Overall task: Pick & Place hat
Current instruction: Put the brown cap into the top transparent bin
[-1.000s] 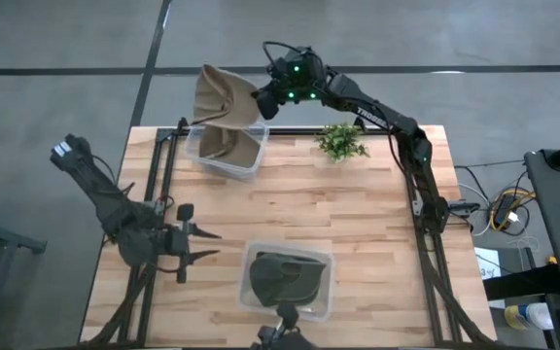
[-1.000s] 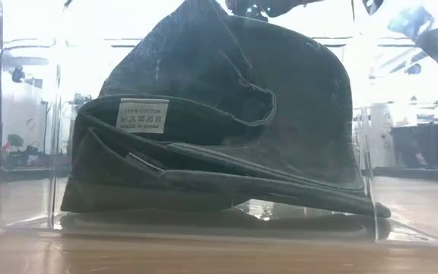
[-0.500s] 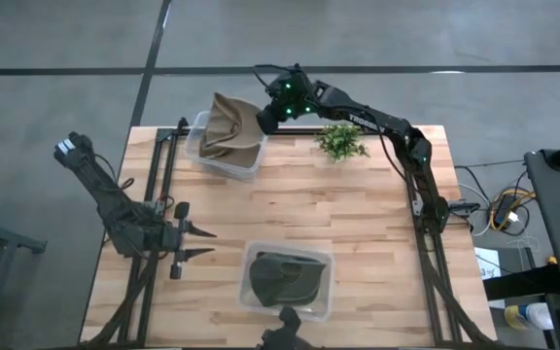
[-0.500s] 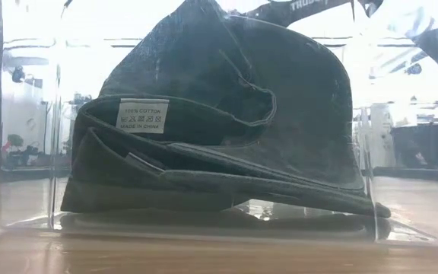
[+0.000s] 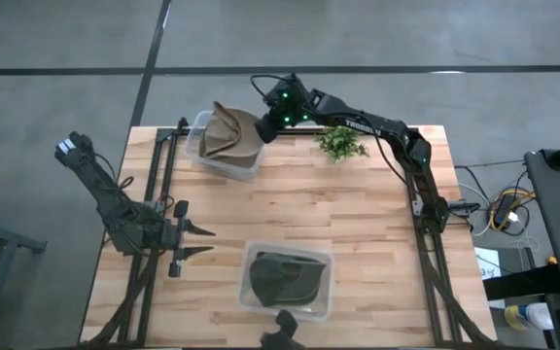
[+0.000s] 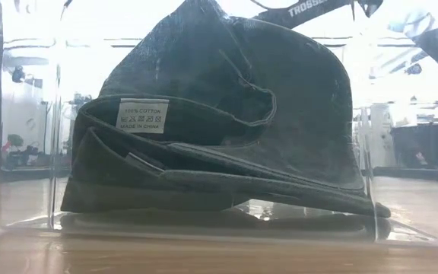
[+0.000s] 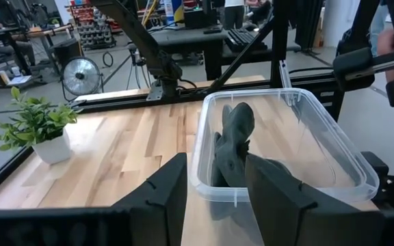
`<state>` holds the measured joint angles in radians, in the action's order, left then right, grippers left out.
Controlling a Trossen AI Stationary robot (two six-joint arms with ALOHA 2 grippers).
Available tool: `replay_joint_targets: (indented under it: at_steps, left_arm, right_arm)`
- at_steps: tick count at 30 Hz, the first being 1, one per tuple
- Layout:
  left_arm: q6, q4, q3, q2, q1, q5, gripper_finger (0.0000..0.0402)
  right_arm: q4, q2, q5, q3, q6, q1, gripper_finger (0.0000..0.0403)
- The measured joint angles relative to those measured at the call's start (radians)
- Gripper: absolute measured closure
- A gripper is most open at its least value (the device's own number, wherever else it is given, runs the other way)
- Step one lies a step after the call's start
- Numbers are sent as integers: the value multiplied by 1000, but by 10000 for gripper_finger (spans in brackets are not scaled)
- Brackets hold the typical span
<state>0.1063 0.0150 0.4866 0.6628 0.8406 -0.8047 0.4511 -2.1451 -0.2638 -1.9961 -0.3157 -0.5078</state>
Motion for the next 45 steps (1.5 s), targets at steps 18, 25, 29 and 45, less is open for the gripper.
replay_joint_targets:
  at_steps: [18,25,29,45]
  left_arm:
    - [24,21,-1,0,0,0,260]
    - [33,31,-1,2,-1,0,260]
    - [39,35,-1,2,-1,0,260]
    - [50,48,-1,2,0,-1,260]
  right_arm:
    - [-63,16,3,-5,137,-1,193]
    - [-30,24,39,-58,392,20,213]
    - [8,25,112,-84,515,34,224]
    - [52,-17,189,-86,403,36,273]
